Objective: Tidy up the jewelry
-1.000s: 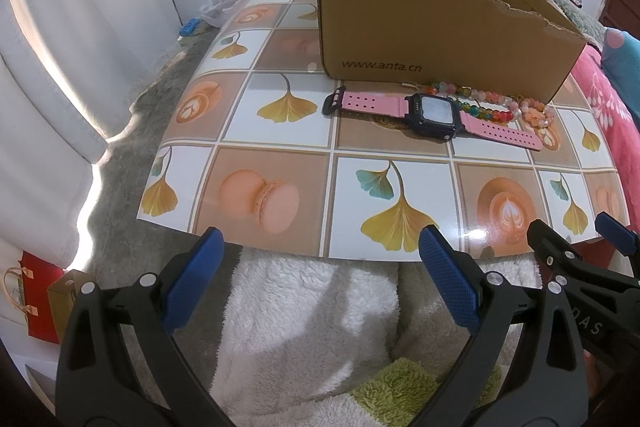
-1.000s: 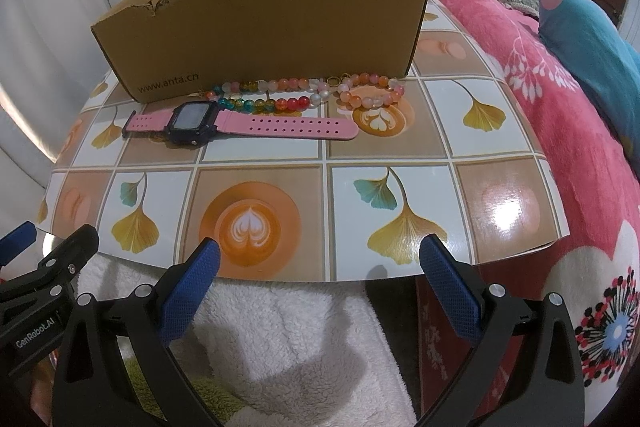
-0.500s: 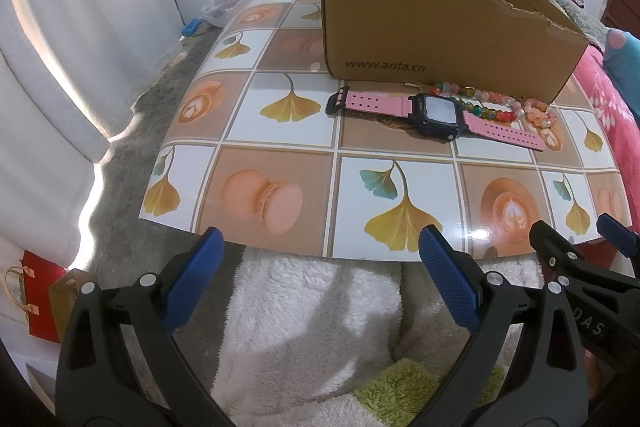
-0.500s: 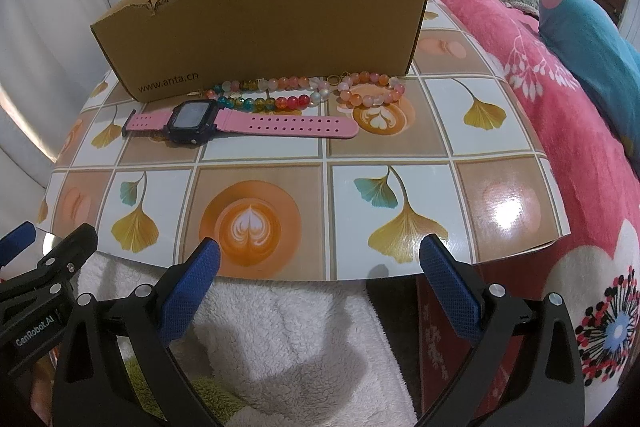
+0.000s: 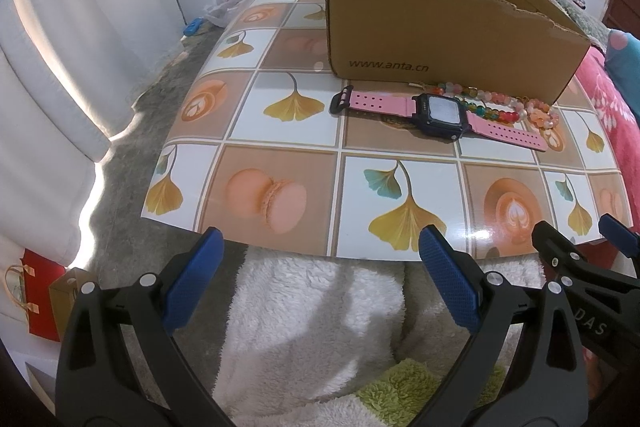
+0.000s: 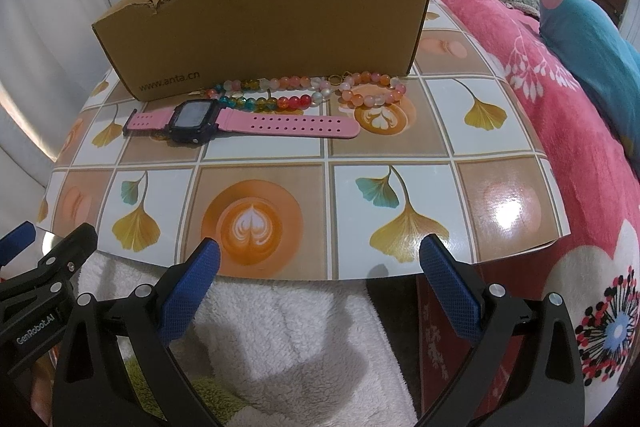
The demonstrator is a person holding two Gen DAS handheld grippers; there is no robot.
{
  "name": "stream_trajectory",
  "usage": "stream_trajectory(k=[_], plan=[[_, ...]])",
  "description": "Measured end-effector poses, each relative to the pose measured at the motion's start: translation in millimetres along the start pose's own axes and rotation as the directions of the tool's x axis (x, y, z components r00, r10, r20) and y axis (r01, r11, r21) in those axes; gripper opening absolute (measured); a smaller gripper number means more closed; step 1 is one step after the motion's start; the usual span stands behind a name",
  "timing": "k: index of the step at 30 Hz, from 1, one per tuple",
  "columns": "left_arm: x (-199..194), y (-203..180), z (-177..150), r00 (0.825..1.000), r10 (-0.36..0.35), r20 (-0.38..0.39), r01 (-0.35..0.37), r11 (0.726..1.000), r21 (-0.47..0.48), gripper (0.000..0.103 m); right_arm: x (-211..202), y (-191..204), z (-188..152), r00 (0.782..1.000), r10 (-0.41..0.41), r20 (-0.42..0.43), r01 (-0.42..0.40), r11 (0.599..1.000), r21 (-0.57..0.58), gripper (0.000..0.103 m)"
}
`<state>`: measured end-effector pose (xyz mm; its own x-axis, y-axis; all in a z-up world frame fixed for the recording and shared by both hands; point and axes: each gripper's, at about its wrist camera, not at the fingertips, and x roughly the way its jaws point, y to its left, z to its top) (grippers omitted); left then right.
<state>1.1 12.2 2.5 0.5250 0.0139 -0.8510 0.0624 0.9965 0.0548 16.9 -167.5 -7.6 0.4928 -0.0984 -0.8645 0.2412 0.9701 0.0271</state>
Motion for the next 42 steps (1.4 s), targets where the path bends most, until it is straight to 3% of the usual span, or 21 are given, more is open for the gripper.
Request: stream_trajectory(k=[31,42], plan=[[1.8,7.8,-1.7,1.000,-0.003,0.001,0.003,1.000,0.000,0.094,-4.2,2.5,-0.1,1.000,-0.001,0.013,0.001,1.000,-0.005,0.097],[25.4,10.3,7.9,1.000,0.023,-0.005,-0.022,0.998,0.053,0.094,6.3,-14.7,7.5,0.999,-0.028,0.025,0.027,0.999,0.034,0.097]])
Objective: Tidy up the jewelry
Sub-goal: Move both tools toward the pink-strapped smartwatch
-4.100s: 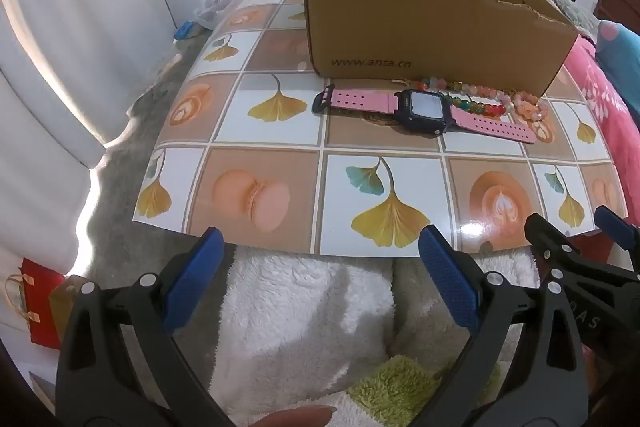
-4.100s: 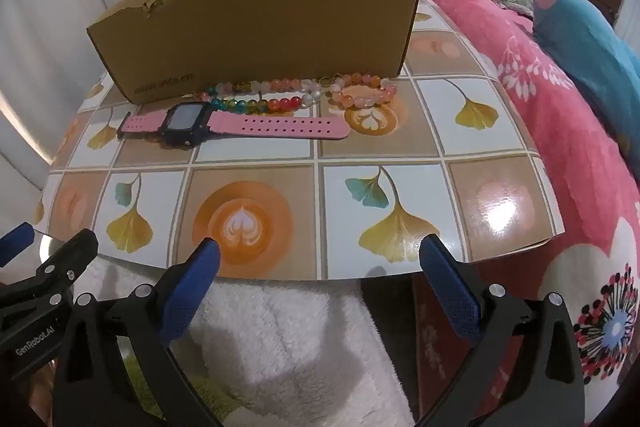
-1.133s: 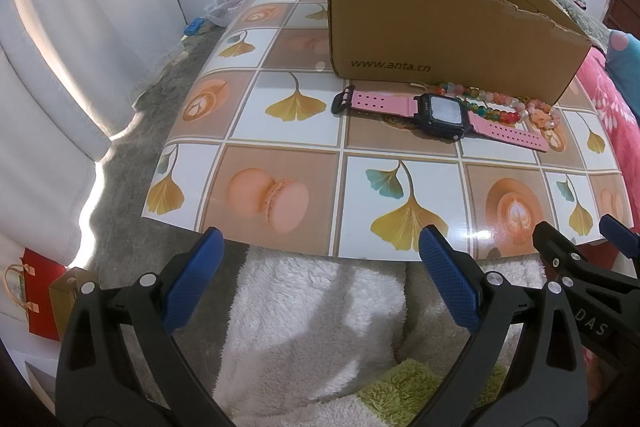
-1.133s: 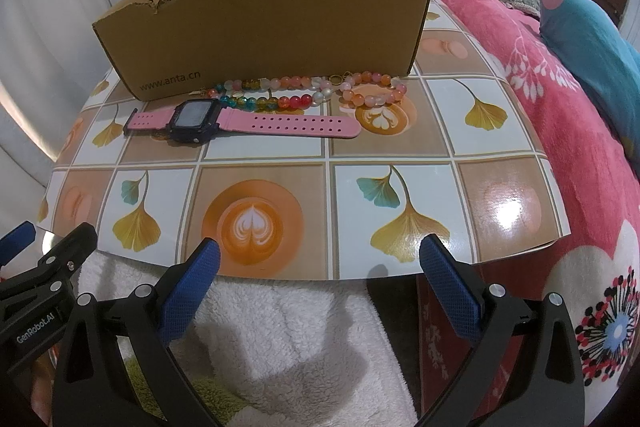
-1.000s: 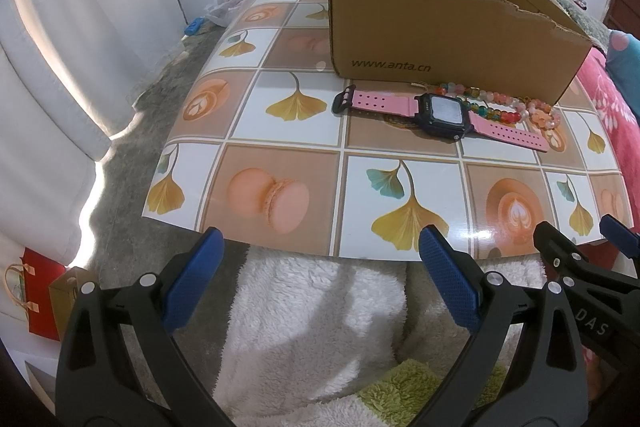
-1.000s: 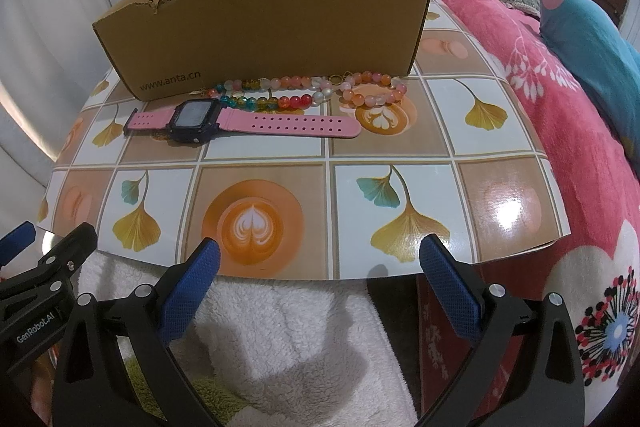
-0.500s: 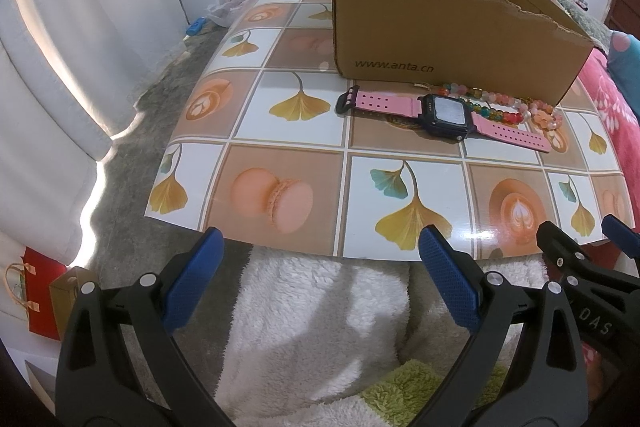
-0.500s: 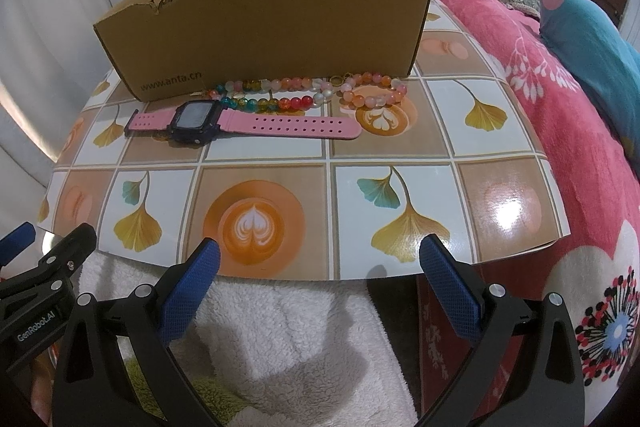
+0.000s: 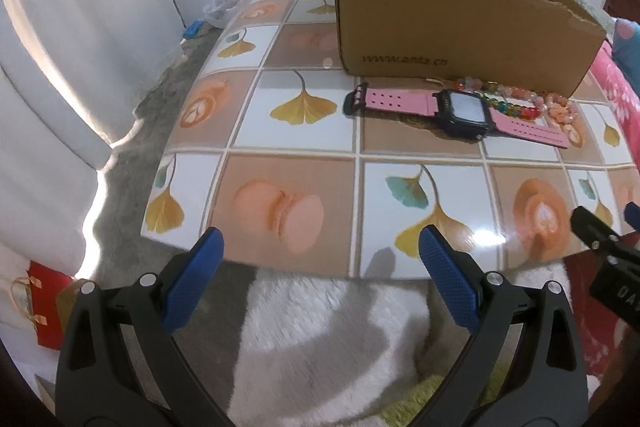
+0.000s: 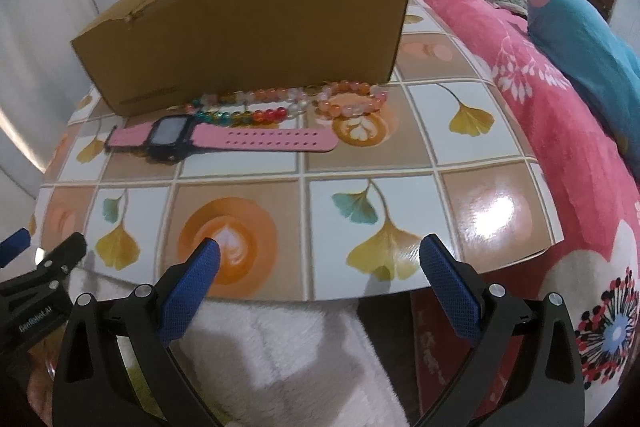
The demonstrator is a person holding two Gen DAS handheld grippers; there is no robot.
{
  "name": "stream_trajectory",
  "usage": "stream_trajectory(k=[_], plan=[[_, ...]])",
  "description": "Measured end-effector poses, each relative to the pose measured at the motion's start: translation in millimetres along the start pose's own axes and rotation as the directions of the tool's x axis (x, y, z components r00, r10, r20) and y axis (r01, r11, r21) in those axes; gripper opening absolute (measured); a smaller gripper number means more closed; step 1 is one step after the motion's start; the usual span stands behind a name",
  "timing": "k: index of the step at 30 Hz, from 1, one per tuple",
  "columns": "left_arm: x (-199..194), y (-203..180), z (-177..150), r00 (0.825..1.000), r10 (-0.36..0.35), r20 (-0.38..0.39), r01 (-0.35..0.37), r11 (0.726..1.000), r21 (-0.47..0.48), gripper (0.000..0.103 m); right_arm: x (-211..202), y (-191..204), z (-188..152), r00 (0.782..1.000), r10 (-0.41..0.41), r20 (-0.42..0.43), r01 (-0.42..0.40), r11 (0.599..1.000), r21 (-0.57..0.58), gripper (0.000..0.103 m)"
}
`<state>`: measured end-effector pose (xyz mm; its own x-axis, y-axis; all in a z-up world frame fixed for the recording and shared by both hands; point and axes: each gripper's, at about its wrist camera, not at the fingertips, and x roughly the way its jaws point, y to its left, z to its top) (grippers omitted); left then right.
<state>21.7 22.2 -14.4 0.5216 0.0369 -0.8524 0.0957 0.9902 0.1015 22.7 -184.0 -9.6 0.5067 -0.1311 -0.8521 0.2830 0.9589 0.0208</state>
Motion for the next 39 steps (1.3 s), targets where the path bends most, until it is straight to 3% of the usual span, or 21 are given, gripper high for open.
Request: stream_trajectory(k=[5,12,23,29,32,36,38,39], plan=[[17.5,-5.7,13.1,1.000,0.027,-0.011,-0.027,0.998,0.056,0.094,14.8,-6.7,6.2,1.000,-0.002,0.002,0.002,1.000,-0.010,0.097],[33.4,-10.2,18.9,1.000,0.003,-0.018,-0.001,0.995,0.100,0.095,30.1,-1.0,9.0,1.000,0.013,0.004,-0.013,0.996,-0.093,0.097],[49.1,2.7,28.6,0.990,-0.126,-0.059,0.129,0.990,0.054,0.096,36.8,-1.2,12.1,0.995,0.096,0.014,-0.093,0.988,-0.121,0.097],[49.5,2.1,30.6,0.991,-0.134,-0.027,0.137,0.984,0.116,0.096,38.0,-8.3,14.6,0.990,0.144,0.009,-0.140,0.973,-0.184,0.097],[40.2,1.3,28.7,0.991,-0.130,0.043,0.121,0.977,0.177,0.096,34.3,-20.3,16.4,0.979,0.204,0.030,-0.193,0.960,-0.205,0.097],[20.6,-1.4,28.9,0.971,-0.190,0.142,0.144,0.948,0.282,0.094,17.3,-25.9,24.6,0.959,0.271,0.079,-0.239,0.929,-0.281,0.097],[17.5,-5.3,31.0,0.962,-0.217,0.165,0.149,0.926,0.347,0.089,9.3,-21.6,29.6,0.940,0.330,0.088,-0.284,0.897,-0.338,0.097],[18.0,-8.5,32.7,0.960,-0.225,0.166,0.148,0.912,0.382,0.079,6.3,-18.2,31.4,0.930,0.356,0.092,-0.302,0.884,-0.358,0.097]])
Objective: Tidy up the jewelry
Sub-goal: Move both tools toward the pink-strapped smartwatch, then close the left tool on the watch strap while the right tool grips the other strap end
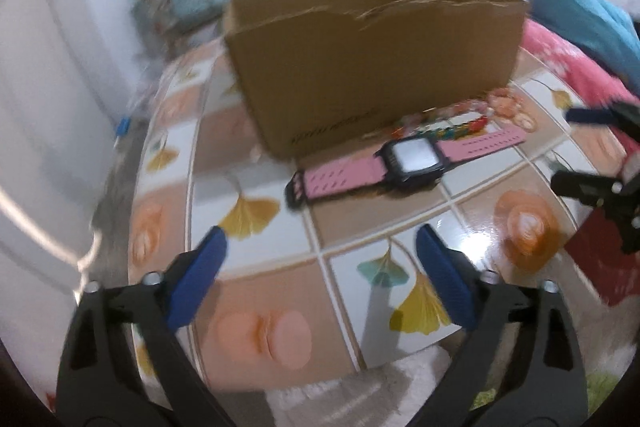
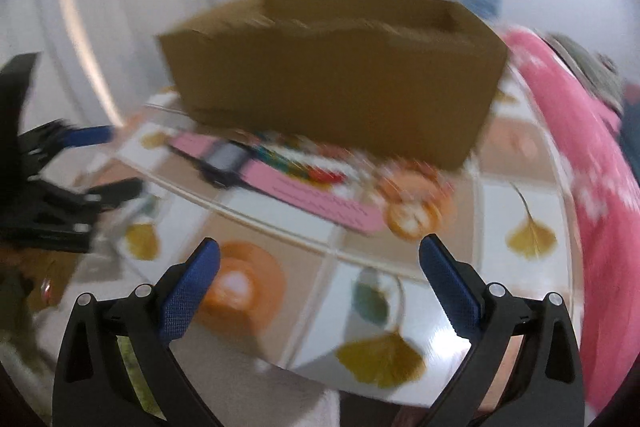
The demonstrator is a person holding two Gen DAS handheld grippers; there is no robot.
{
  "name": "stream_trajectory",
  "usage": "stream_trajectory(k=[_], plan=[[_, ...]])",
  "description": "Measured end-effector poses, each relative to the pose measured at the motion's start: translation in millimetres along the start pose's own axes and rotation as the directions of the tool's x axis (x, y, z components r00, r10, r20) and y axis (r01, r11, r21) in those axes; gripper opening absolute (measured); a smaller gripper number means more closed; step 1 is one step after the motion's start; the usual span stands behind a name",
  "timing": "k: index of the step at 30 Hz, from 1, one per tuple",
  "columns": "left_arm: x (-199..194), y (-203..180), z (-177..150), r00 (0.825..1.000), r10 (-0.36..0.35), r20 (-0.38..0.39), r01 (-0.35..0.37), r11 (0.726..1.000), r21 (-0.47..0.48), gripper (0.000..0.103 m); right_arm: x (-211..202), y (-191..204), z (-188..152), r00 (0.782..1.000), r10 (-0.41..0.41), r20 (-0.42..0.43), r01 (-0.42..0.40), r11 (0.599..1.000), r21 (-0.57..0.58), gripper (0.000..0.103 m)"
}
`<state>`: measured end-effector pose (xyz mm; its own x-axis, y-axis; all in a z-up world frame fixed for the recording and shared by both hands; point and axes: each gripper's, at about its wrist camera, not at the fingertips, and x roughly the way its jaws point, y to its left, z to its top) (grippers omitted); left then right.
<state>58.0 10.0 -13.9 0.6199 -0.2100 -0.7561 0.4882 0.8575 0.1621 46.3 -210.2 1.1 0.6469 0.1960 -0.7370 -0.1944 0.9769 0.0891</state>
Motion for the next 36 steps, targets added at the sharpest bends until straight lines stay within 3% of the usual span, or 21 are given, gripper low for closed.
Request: stream_trajectory(k=[2,6,12,21,27,36], plan=[[7.0,-3.1,4.2,1.000,-0.017,-0.010,0.017,0.998,0.061,0.070,-0.1,2.1,7.2,0.999,0.038,0.016,-0.038,0.999,-0.033,0.095],[20.2,-8.1,12.9,0.998,-0.060,-0.014,0.062,0.984,0.164,0.056,11.7,22.1,19.5,0.998,0.057,0.000,-0.057,0.991,-0.120,0.074],[34.4,-9.2,18.2,0.986,-0.155,-0.061,0.167,0.932,0.322,0.052,29.8,30.5,34.1,0.982,0.177,-0.073,-0.187,0.966,-0.179,0.053],[50.2,-1.2,28.8,0.942,-0.320,-0.105,0.335,0.859,0.387,0.052,49.2,30.8,60.3,0.927,0.350,-0.136,-0.374,0.897,-0.236,0.052],[61.2,13.8,34.2,0.892,-0.423,-0.158,0.452,0.832,0.322,0.054,60.0,36.7,56.9,0.908,0.363,-0.209,-0.409,0.875,-0.260,0.052],[47.2,8.1,22.9,0.887,-0.434,-0.159,0.462,0.828,0.317,0.055,59.6,36.1,50.6,0.901,0.375,-0.219,-0.420,0.881,-0.219,0.052]])
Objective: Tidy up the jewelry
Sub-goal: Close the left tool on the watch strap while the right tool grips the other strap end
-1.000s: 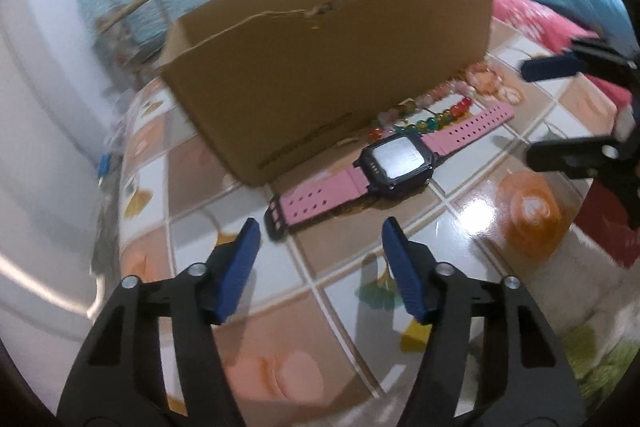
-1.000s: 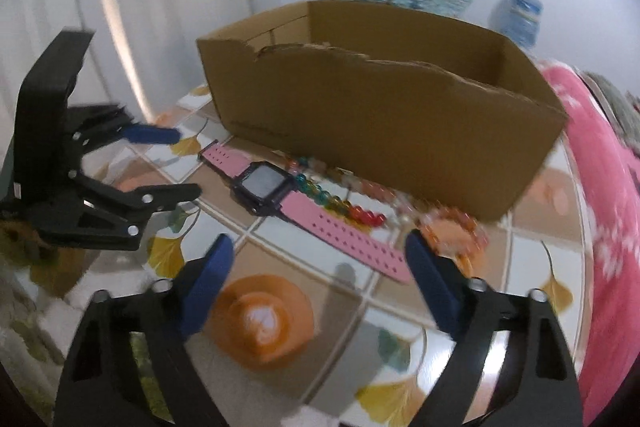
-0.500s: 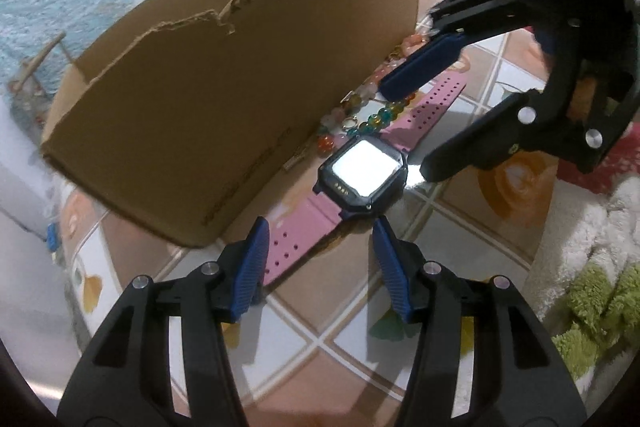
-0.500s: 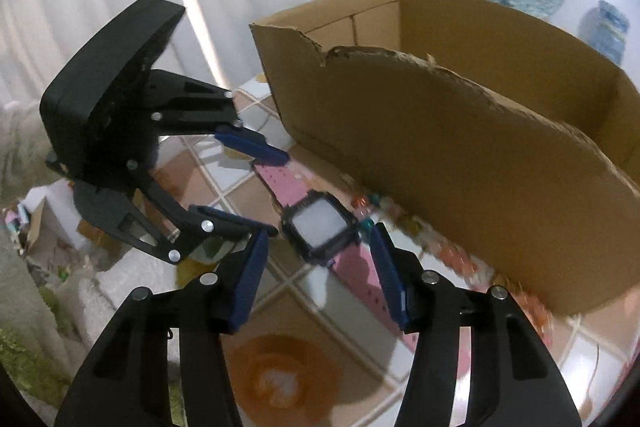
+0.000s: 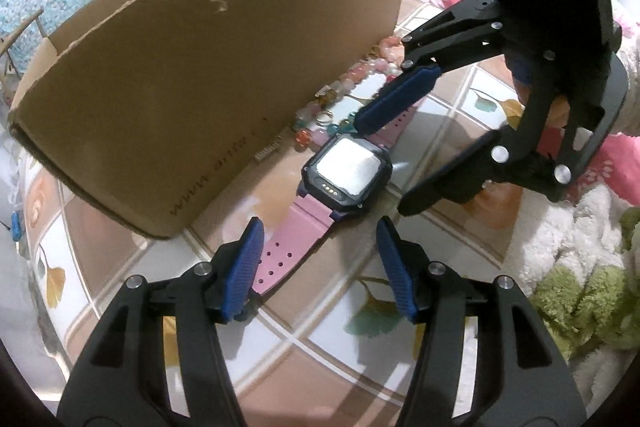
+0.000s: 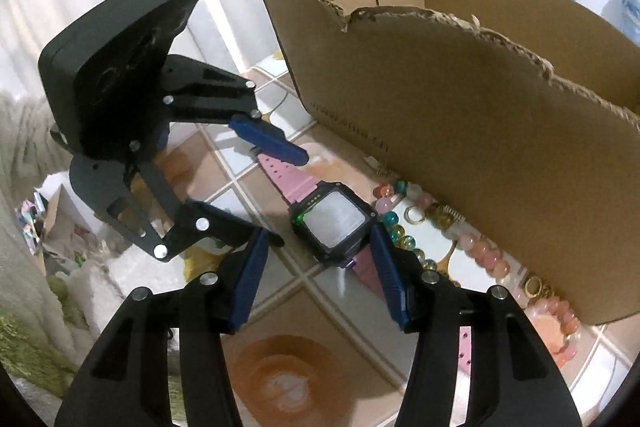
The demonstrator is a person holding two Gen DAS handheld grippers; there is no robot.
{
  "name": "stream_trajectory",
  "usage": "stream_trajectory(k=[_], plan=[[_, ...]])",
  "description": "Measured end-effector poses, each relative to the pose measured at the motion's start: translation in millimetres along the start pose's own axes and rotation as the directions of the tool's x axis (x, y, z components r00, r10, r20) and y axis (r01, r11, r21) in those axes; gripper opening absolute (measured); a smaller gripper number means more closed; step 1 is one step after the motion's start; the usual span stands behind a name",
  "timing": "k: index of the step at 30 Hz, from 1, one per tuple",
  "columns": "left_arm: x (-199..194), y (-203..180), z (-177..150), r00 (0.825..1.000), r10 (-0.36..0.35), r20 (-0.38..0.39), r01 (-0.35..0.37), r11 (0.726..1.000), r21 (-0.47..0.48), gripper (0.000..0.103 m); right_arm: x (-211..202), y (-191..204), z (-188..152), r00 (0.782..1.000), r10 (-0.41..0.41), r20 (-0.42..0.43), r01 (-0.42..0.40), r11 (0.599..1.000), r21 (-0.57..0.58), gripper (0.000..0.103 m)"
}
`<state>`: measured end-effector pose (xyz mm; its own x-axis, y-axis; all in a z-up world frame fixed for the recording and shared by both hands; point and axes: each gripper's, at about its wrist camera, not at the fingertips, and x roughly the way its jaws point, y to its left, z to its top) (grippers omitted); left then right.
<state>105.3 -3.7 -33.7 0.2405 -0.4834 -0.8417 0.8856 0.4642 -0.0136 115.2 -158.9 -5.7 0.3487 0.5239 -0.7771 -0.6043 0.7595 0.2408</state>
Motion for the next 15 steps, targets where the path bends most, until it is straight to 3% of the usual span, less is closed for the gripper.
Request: stream_trajectory(k=[11,15], plan=[[-12.4,-25.7,-18.3,1.000,-0.030,0.000,0.030,0.999,-0.014,0.055,-12.4,14.9,-19.8,1.000,0.003,-0.028,-0.003,1.000,0.007,0.052],[-6.9,-40.8,-14.6,1.000,0.012,0.007,-0.012,1.000,0.008,0.055,-16.1,19.4,-26.9,0.999,0.019,-0.025,-0.018,0.999,0.045,0.052]])
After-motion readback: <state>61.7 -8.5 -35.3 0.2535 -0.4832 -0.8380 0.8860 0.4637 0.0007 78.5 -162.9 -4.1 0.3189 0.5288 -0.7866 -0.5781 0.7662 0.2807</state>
